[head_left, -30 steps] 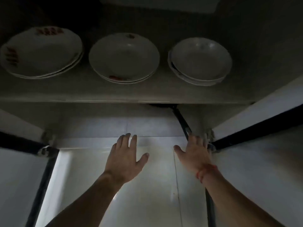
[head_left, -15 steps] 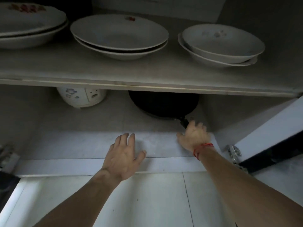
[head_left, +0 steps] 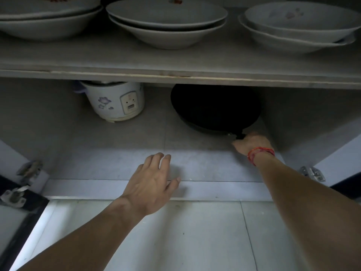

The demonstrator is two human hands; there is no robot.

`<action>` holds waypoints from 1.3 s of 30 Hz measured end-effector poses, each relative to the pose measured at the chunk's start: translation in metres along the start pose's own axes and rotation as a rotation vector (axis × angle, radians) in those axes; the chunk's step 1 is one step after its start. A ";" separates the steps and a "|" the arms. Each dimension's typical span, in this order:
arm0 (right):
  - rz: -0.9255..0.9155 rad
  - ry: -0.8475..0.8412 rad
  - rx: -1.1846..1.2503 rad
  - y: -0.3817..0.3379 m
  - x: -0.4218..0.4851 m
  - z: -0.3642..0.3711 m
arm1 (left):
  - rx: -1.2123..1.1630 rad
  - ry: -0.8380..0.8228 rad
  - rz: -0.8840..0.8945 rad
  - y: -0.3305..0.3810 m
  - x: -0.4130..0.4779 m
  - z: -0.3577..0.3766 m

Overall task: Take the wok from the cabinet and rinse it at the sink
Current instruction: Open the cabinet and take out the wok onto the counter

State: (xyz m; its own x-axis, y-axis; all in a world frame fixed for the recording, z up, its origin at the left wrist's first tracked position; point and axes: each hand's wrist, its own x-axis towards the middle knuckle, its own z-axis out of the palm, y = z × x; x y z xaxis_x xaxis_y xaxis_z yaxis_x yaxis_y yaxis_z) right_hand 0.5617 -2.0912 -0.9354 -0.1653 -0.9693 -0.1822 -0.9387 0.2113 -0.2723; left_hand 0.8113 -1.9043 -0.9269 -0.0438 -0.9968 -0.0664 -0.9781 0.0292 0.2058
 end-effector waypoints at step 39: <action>-0.478 -0.025 -0.590 0.060 -0.161 -0.090 | -0.276 0.042 -0.544 -0.087 -0.025 -0.092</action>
State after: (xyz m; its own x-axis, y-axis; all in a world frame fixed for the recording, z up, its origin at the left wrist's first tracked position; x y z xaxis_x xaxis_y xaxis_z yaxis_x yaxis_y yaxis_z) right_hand 0.5051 -1.9335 -0.8373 0.3006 -0.9336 -0.1949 -0.9136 -0.3406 0.2223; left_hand 0.9160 -1.8885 -0.8532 0.4608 -0.8656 -0.1958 -0.7689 -0.4996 0.3989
